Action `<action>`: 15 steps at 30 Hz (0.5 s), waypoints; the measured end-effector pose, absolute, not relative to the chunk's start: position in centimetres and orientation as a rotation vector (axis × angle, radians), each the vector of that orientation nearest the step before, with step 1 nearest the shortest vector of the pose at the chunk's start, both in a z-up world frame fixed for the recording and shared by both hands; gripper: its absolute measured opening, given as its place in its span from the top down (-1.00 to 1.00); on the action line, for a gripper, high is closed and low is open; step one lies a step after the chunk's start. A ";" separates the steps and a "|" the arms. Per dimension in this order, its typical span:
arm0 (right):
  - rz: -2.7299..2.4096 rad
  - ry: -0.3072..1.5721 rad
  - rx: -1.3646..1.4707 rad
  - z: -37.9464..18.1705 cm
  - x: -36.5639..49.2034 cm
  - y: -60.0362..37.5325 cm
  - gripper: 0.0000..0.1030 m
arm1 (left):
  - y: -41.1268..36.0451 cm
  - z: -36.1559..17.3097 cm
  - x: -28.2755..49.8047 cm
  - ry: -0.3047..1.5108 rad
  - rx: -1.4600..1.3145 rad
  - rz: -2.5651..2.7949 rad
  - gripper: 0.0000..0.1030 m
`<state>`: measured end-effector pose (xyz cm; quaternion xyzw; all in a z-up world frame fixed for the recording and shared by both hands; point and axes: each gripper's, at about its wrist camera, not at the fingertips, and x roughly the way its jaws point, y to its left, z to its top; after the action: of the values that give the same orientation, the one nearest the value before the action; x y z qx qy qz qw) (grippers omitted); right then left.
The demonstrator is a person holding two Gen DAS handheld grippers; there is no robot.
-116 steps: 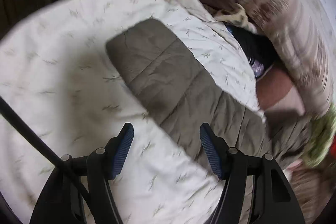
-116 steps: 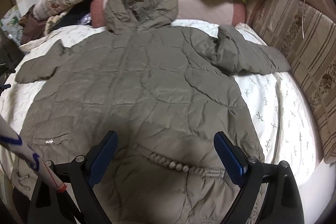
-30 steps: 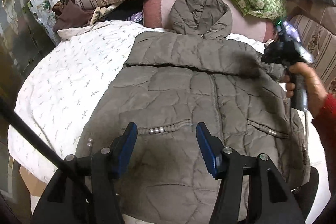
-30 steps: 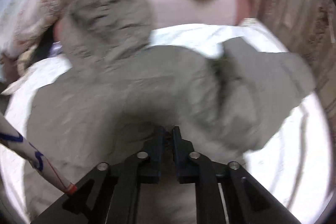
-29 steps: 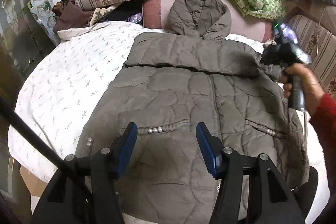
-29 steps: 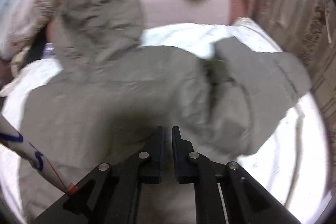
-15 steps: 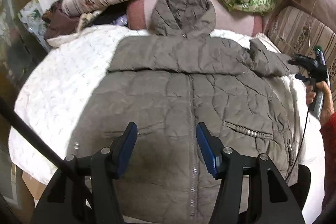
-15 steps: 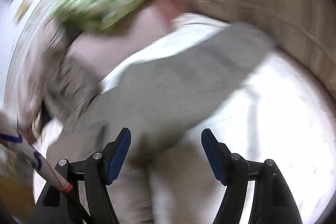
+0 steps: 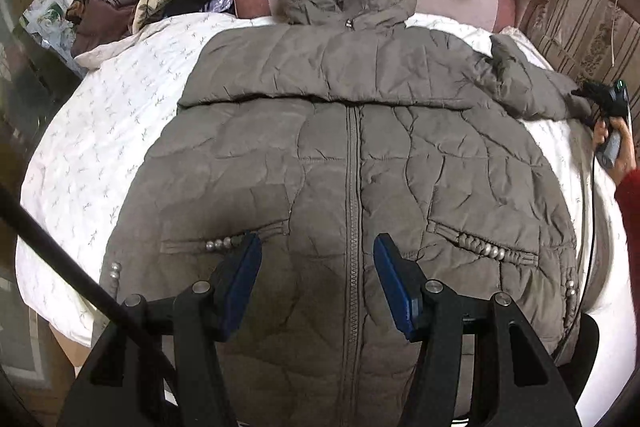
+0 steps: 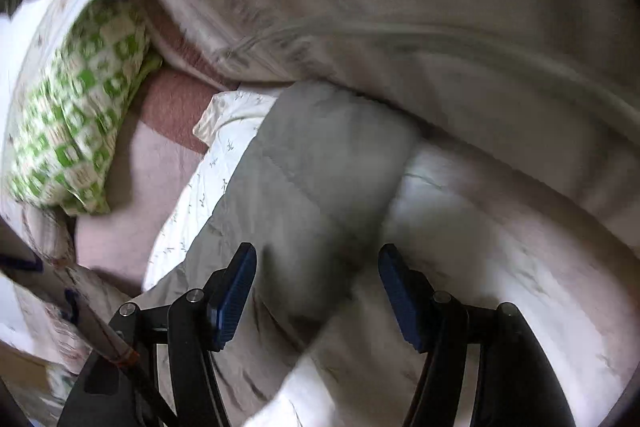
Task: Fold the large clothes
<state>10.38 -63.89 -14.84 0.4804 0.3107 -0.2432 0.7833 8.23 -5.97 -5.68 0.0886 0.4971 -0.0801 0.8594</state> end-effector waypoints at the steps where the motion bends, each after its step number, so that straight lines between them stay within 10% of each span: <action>1: -0.556 0.689 1.009 -14.7 11.3 -63.9 -0.04 | -6.0 -5.8 8.2 1.046 0.193 -0.167 -0.11; 3: -0.592 0.713 0.991 -14.5 11.6 -64.3 0.68 | -5.8 -6.0 8.1 1.045 0.199 -0.166 -0.11; 15: -0.540 0.580 0.740 0.9 8.2 -58.8 0.82 | -1.1 -4.8 6.2 1.001 0.089 -0.182 -0.11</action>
<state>8.16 -58.85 0.92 0.3523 0.2760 -0.2571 0.8565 6.21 -1.07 -4.77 0.0424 0.4792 -0.0872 0.8724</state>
